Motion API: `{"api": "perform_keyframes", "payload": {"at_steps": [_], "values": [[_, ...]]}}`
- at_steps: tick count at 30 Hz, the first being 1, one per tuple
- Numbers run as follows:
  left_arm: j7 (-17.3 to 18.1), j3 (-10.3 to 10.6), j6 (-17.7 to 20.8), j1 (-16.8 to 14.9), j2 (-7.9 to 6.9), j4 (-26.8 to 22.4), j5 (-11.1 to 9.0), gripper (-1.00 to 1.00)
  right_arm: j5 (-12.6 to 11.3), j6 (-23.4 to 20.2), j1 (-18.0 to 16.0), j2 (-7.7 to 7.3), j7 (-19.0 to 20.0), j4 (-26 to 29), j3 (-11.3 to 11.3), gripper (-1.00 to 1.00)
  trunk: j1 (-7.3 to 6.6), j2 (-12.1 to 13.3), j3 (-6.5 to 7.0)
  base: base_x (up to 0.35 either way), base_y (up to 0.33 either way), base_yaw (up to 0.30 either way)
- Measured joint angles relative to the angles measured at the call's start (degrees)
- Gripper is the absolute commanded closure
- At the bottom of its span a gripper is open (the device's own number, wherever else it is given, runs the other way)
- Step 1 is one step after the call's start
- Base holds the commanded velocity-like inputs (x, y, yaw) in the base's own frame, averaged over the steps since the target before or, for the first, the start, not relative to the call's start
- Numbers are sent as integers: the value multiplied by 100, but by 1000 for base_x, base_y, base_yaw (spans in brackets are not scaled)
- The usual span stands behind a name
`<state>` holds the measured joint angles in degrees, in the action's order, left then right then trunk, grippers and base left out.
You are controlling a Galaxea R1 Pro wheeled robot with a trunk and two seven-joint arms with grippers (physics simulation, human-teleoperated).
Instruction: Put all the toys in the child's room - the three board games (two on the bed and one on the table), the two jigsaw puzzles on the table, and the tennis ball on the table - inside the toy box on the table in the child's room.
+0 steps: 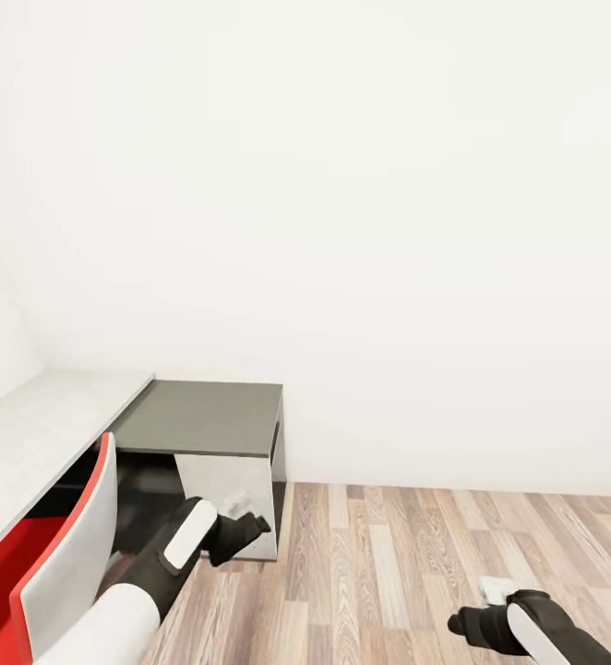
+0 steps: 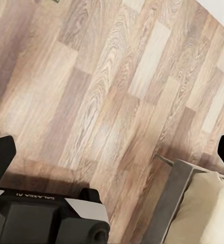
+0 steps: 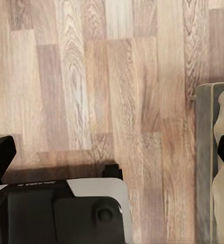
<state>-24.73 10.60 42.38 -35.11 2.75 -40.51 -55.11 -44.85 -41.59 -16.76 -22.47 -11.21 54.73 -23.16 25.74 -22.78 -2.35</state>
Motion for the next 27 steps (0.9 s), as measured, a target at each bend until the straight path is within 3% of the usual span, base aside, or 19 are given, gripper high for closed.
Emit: {"api": "perform_keyframes", "payload": {"at_steps": [1, 2, 4, 5, 7, 8, 10, 13, 15, 16, 19, 21, 26, 27], "values": [[41, 0, -81, 41, 0, 190, 195, -100, 4, 226, 3, 46, 1, -211, -175, -100, 0, 1, -1, 0, 0, 0], [43, 0, -88, 42, 0, 198, 195, -100, 9, 233, 3, 47, 1, -217, -180, -100, 0, 0, 1, 0, 0, 0], [105, -4, -230, 135, -5, 554, 618, -100, 17, 705, 4, 166, 3, -668, -531, -100, 0, 1, -1, 0, 0, 0], [107, -4, -235, 137, -4, 561, 619, -100, 22, 713, 4, 168, 3, -675, -537, -100, 0, 0, 1, 0, 0, 0], [149, -14, -362, 256, -18, 878, 1055, -100, 26, 1167, 5, 289, 5, -1130, -847, -100, 0, 1, 0, 0, 0, 0], [151, -14, -367, 258, -18, 883, 1057, -100, 30, 1175, 4, 291, 5, -1138, -852, -100, 0, 0, 1, 0, 0, 0], [185, -36, -567, 409, -50, 1178, 1414, -100, 31, 1597, 5, 406, 6, -1579, -1110, -100, 0, 1, 0, 0, 0, 0], [211, -46, -705, 496, -78, 1326, 1555, -100, 37, 1809, 6, 472, 7, -1813, -1223, -100, 0, 0, 2, 0, 0, 0], [289, -58, -976, 663, -154, 1595, 1771, -100, 39, 2207, 13, 615, 6, -2255, -1407, -100, 0, 0, 0, 0, 0, 0], [291, -57, -984, 667, -154, 1600, 1771, -100, 43, 2213, 12, 617, 6, -2262, -1411, -100, 0, 0, 2, 0, 0, 0], [485, -44, -1353, 945, -296, 2043, 1960, -100, 58, 2765, 17, 818, 1, -2873, -1615, -100, 0, 0, 0, 0, 0, 0], [563, -61, -1470, 1045, -341, 2192, 2017, -100, 71, 2932, 17, 866, 0, -3056, -1661, -100, 0, 0, 0, 0, 0, 0], [815, -63, -2275, 1613, -604, 2697, 2134, -100, 161, 3661, 81, 1001, -2, -3696, -1784, -100, 0, -1, 0, 0, 0, 0], [817, -60, -2283, 1617, -604, 2698, 2133, -100, 164, 3666, 82, 1002, -2, -3699, -1786, -100, 0, -1, 2, 0, 0, 0]]}}
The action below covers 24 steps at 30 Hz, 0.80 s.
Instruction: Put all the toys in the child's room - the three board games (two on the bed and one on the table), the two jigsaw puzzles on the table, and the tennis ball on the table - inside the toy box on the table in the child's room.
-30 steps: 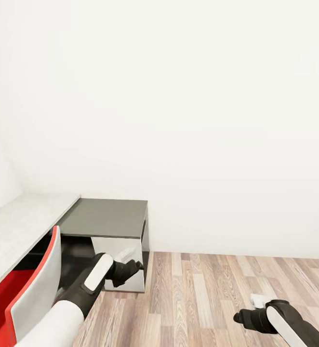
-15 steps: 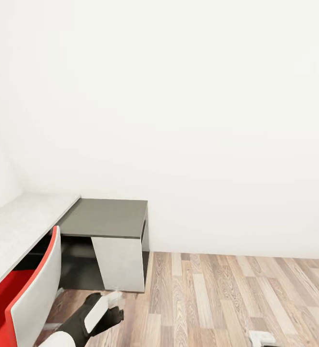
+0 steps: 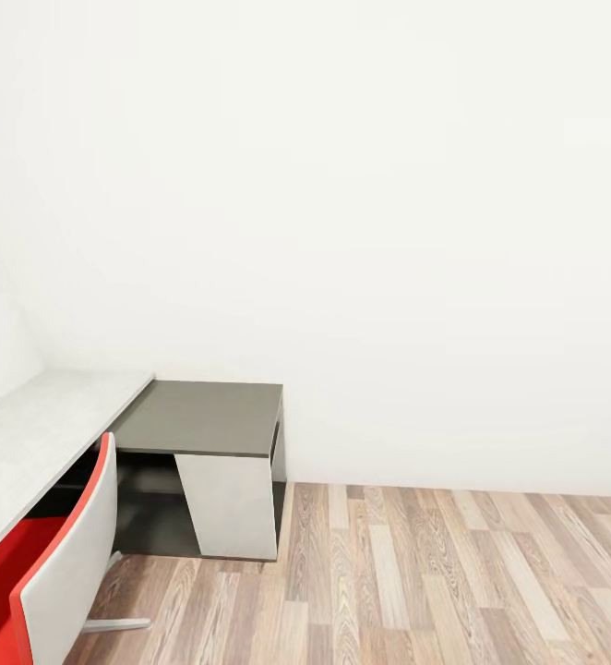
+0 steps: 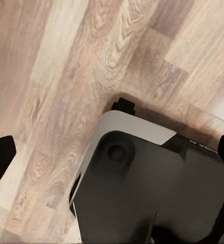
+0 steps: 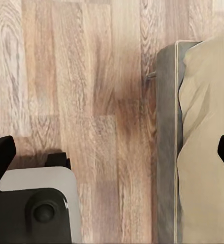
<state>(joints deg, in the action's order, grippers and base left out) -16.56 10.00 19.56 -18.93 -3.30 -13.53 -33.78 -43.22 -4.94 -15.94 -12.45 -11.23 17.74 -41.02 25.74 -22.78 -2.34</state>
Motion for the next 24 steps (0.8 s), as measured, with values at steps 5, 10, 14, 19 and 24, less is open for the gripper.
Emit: {"api": "perform_keyframes", "payload": {"at_steps": [5, 10, 14, 19, 24], "values": [[107, -6, -799, 737, -123, 178, 4, -100, 81, 634, 354, 41, -19, -254, -39, -100, -1, -1, -2, 0, 0, 0], [139, -1, -1018, 1258, -81, 226, 4, -100, 94, 952, 628, 49, -22, -343, -47, -100, 0, 0, 0, 0, 0, 0], [152, -7, -1128, 1735, -16, 254, -2, -100, 94, 1127, 840, 54, -25, -403, -46, -100, 0, -1, -2, 0, 0, 0], [165, -3, -1195, 2104, 21, 280, -6, -100, 92, 1206, 948, 63, -26, -433, -36, -100, 0, -1, -2, 0, 0, 0], [168, -7, -1244, 2349, 40, 289, -9, -100, 89, 1254, 1019, 122, -27, -458, -30, -100, 0, -2, -2, 0, 0, 0]]}}
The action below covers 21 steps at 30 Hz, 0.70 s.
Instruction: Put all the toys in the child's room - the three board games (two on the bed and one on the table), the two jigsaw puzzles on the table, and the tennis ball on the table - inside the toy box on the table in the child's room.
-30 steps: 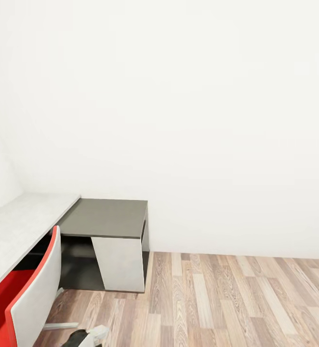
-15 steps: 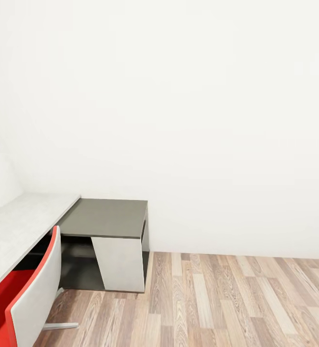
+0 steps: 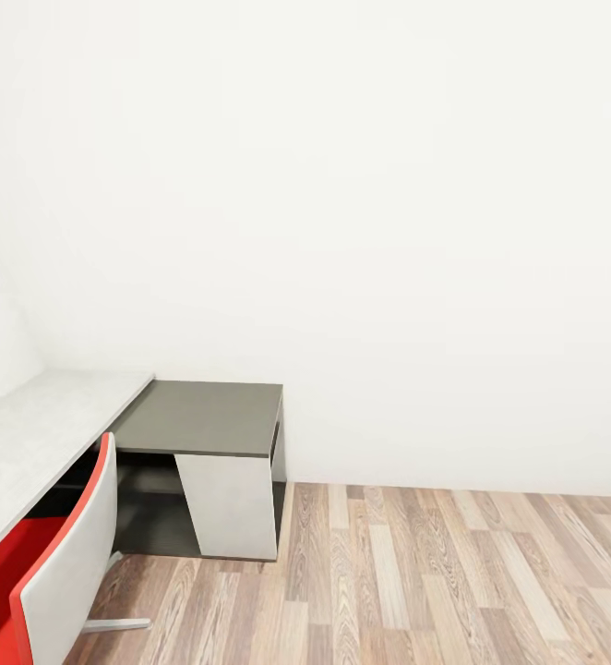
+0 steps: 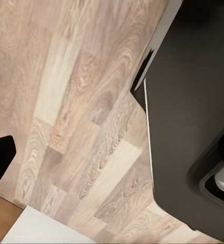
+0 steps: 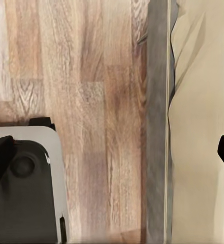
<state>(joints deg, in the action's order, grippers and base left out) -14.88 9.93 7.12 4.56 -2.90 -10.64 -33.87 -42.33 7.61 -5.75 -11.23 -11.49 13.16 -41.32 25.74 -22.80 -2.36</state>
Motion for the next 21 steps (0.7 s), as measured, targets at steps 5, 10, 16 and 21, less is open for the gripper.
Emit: {"api": "perform_keyframes", "payload": {"at_steps": [5, 10, 16, 21], "values": [[5, -5, -32, 74, 9, -21, 10, -100, -6, 14, 33, 51, 0, -15, 4, -100, 0, 0, 0, 0, 0, 0], [9, -9, -48, 87, 11, -40, 12, -100, -6, 10, 54, 134, 0, -22, 3, -100, 0, 0, 0, 0, 0, 0], [10, -11, -54, 89, 12, -38, 11, -100, -12, 11, 61, 183, 0, -23, 2, -100, 0, 0, 0, 0, 0, 0], [8, -10, -48, 91, 16, -18, 5, -100, -16, 12, 67, 234, 0, -27, 3, -100, 0, 0, 0, 0, 0, 0]]}}
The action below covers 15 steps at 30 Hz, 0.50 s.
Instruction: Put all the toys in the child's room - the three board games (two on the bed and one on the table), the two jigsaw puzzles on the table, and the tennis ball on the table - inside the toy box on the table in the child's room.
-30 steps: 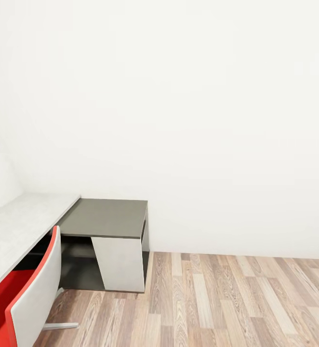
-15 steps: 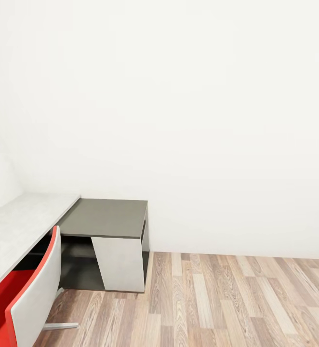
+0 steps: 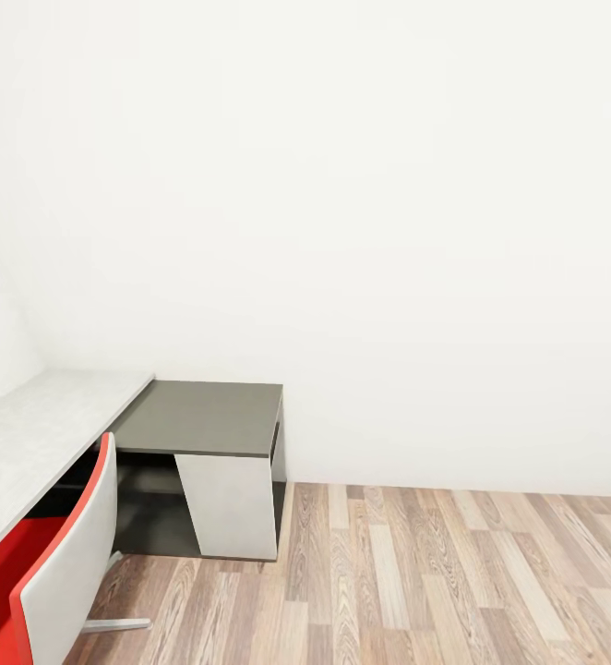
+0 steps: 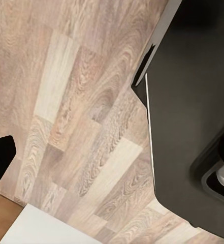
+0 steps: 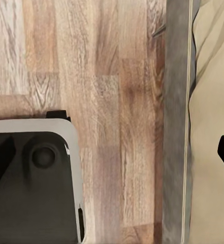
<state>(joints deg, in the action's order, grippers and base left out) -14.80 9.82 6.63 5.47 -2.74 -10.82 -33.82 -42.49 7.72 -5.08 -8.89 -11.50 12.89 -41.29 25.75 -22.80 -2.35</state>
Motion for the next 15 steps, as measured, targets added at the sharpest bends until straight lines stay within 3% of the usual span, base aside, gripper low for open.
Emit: {"api": "perform_keyframes", "payload": {"at_steps": [15], "values": [[3, -1, -8, 1, -3, 6, 12, -100, -4, -5, 1, 43, 0, -5, 3, -100, 0, 0, 0, 0, 0, 0]]}}
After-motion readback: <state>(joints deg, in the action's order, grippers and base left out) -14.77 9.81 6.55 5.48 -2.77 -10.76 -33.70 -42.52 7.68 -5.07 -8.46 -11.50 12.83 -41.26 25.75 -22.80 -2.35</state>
